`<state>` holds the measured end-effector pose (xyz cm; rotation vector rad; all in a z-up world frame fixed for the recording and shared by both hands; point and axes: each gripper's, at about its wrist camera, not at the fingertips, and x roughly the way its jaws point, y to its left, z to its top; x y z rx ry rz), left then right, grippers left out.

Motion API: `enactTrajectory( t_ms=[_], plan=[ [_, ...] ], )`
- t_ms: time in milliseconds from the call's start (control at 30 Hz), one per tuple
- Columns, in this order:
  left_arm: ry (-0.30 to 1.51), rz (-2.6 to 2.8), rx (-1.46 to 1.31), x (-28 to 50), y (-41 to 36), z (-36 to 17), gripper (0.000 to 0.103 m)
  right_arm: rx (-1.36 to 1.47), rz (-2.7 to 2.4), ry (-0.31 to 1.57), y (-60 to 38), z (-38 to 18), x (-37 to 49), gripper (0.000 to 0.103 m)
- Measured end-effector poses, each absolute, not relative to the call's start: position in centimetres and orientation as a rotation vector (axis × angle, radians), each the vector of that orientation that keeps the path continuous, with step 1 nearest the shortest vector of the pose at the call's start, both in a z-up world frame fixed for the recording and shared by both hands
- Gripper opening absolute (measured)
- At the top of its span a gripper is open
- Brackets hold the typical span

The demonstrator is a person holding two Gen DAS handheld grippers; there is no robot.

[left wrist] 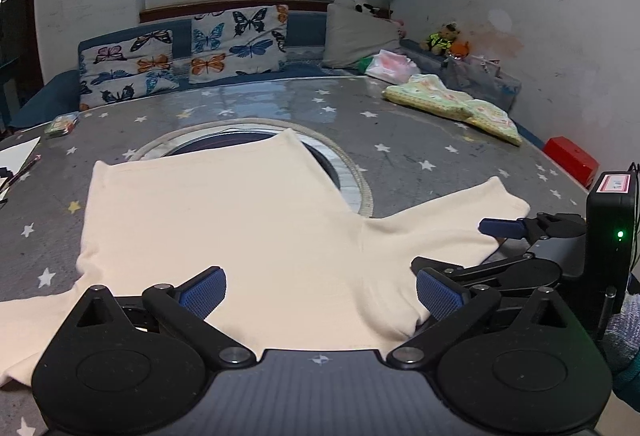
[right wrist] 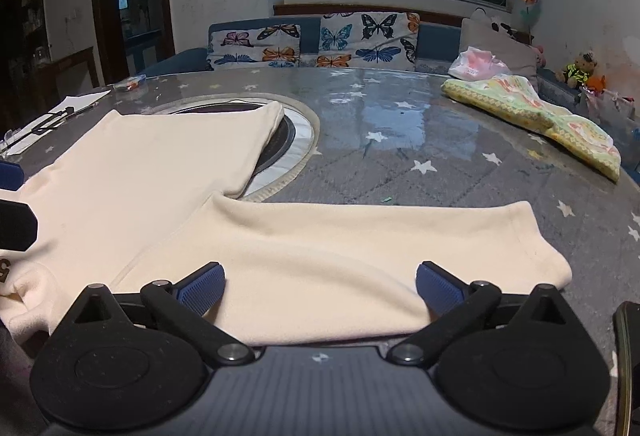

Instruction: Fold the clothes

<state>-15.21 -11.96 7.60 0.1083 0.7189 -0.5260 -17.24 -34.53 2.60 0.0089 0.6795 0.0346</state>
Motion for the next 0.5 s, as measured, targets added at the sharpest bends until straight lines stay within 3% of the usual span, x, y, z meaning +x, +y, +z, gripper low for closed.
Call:
enactTrajectory(
  t_ms=[500],
  plan=[
    [0.726,-0.443,0.127,-15.51,-12.13,7.91,0.103,0.005,0.028,0.672,-34.51,2.23,-17.25,0.103]
  ],
)
